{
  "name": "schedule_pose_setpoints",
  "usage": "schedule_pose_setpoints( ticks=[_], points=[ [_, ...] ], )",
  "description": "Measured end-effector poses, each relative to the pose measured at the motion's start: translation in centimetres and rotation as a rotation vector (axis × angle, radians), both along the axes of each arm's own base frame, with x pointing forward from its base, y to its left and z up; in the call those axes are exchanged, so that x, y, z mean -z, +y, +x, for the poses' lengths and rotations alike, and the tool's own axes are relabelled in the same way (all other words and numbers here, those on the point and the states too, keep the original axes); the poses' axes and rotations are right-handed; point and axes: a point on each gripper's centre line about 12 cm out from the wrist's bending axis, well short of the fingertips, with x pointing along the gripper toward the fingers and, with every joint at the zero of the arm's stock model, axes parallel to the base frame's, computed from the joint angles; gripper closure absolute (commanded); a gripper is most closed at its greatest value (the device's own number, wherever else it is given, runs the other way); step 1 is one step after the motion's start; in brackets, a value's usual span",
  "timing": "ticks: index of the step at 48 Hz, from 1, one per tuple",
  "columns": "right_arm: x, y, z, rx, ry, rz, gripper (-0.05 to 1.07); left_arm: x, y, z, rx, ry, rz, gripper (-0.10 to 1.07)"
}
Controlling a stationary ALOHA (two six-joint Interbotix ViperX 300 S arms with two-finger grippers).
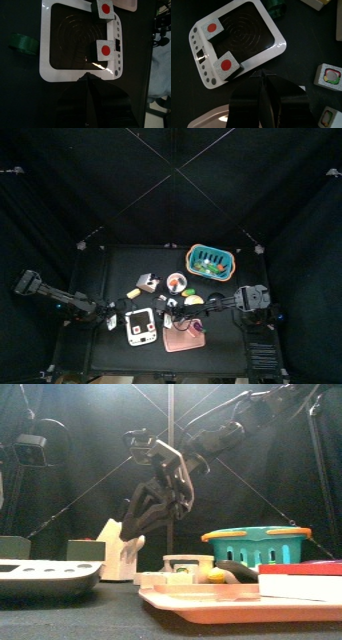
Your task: Grab green sushi piece
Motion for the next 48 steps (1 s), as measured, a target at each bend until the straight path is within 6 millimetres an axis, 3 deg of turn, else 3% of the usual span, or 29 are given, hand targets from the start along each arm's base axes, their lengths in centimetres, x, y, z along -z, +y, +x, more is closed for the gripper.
schedule_pose_setpoints(
  ticks=[16, 28, 35, 48],
  points=[
    [-3.3, 1.4, -0.6, -0.105, -0.107, -0.08, 0.42, -1.2, 0.6, 1.2, 0.105, -0.14, 0.143, 0.49],
    [-4.0, 3.0, -0.3, -0.192, -0.209, -0.093, 0.13, -2.7, 2.8, 2.6, 0.141, -0.306, 0.286, 0.47],
    [-3.5, 3.4, -0.2, -0.207, -0.214, -0.09, -0.02, -3.4, 4.4, 3.1, 0.123, -0.341, 0.363, 0.4],
    [-1.0, 4.3, 0.4, -0.249, -0.162, -0.116, -0.02, -4.8, 6.0, 3.2, 0.127, -0.389, 0.483, 0.25]
  ],
)
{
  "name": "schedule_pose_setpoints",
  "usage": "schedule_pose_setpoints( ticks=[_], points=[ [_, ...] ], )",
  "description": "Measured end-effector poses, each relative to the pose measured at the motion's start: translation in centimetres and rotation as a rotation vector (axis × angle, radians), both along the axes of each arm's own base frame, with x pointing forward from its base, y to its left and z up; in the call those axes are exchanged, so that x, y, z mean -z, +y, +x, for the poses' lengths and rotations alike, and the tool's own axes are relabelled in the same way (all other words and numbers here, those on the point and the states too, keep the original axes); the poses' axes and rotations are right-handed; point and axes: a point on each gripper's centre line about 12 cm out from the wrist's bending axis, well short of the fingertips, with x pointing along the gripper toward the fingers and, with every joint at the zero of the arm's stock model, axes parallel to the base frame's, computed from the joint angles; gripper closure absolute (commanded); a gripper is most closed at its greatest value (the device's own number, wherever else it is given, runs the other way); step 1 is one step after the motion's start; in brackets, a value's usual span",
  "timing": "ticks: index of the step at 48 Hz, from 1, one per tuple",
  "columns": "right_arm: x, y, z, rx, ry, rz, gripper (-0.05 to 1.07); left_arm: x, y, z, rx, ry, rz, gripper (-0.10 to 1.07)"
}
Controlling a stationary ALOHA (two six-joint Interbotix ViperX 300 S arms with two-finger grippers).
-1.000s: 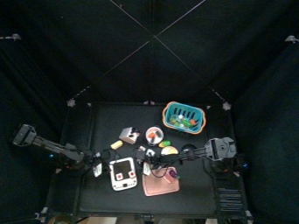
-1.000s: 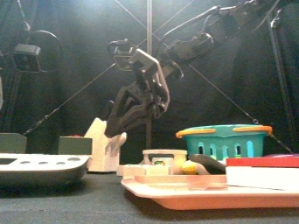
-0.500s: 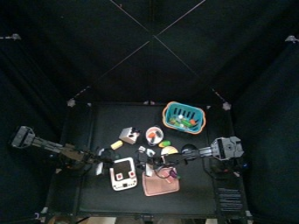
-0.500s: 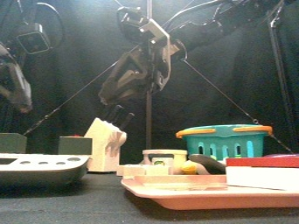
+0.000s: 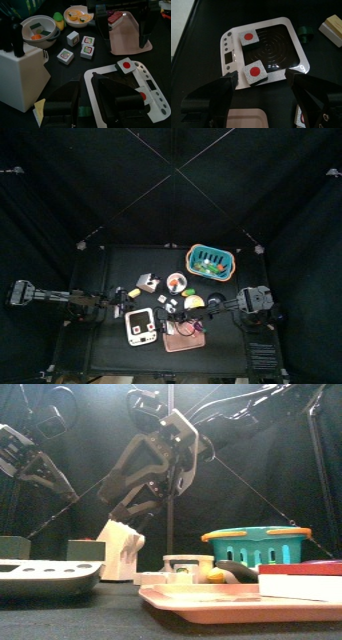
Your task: Grab green sushi piece
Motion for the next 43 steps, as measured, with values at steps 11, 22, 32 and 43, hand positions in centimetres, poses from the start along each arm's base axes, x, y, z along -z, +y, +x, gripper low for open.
schedule_pose_setpoints(
  ticks=[11, 22, 32, 43],
  points=[
    [1.5, 0.6, 1.6, -0.02, 0.038, -0.054, -0.01, 0.1, 0.1, -0.4, -0.005, -0.004, 0.006, 0.25],
    [2.7, 1.2, 2.6, -0.023, 0.075, -0.081, -0.01, 0.4, -0.1, -1.0, -0.006, -0.021, -0.023, 0.25],
    [3.3, 1.3, 2.8, -0.018, 0.097, -0.092, -0.01, 0.5, -0.5, -1.2, 0.019, -0.05, -0.04, 0.25],
    [3.7, 1.2, 2.7, -0.017, 0.109, -0.094, -0.01, 0.7, -0.5, -1.3, 0.017, -0.048, -0.05, 0.25]
  ],
)
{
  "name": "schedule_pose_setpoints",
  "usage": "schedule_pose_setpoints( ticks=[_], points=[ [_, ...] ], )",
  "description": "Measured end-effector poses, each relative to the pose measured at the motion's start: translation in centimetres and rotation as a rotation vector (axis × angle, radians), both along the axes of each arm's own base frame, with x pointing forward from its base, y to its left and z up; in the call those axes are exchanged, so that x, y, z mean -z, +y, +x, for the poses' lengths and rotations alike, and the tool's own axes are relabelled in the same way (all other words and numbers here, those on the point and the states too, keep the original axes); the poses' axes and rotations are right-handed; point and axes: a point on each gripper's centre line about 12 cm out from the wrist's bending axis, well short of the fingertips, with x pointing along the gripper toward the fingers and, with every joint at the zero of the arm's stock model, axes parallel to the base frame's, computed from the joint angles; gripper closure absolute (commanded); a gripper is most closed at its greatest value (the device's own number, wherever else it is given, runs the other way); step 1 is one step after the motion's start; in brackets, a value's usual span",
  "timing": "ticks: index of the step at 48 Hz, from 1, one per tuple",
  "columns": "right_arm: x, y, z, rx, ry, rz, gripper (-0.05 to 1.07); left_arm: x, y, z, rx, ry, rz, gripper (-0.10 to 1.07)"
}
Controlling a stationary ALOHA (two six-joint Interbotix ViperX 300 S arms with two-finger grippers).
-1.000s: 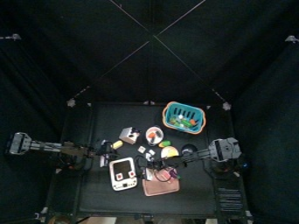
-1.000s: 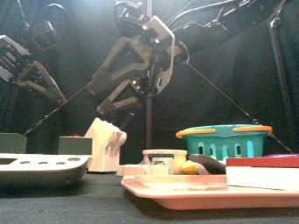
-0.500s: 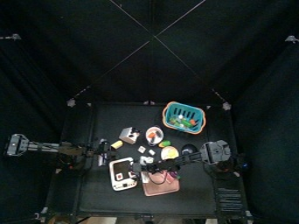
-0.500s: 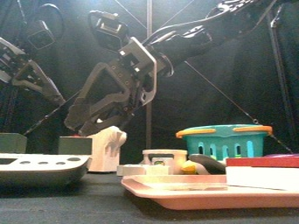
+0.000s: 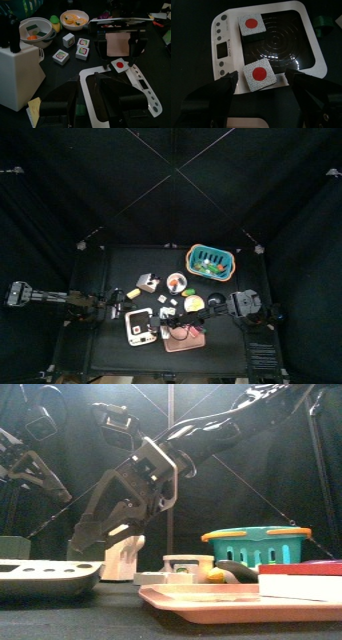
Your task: Grab green sushi piece
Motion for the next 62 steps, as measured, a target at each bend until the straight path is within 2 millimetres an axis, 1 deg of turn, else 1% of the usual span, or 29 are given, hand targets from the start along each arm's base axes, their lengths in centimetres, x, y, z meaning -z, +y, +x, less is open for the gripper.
schedule_pose_setpoints(
  ticks=[7, 28, 35, 43, 49, 57, 62],
  points=[
    [0.41, 0.01, 0.04, 0.0, 0.008, -0.001, -0.01, 0.1, 0.01, -0.06, -0.006, 0.002, -0.009, 0.25],
    [0.34, 0.01, 0.04, -0.001, 0.006, -0.002, 0.0, 0.43, 0.04, -0.24, -0.013, 0.011, -0.019, 0.25],
    [0.36, 0.01, 0.07, 0.001, 0.006, 0.0, 0.06, 0.55, 0.03, -0.31, -0.013, 0.014, -0.021, 0.25],
    [0.32, -0.07, 0.12, 0.001, 0.006, -0.003, 0.2, 0.55, 0.03, -0.31, -0.013, 0.014, -0.021, 0.25],
    [0.34, 0.0, 0.1, 0.001, 0.007, -0.002, 0.28, 0.55, 0.03, -0.31, -0.013, 0.014, -0.019, 0.25],
    [0.23, -0.09, 0.07, 0.003, 0.006, -0.002, 0.29, 0.54, 0.03, -0.31, -0.014, 0.014, -0.022, 0.25],
    [-0.31, -0.09, 0.07, 0.003, -0.005, 0.0, 0.29, 0.54, 0.04, -0.3, -0.015, 0.014, -0.023, 0.25]
  ],
)
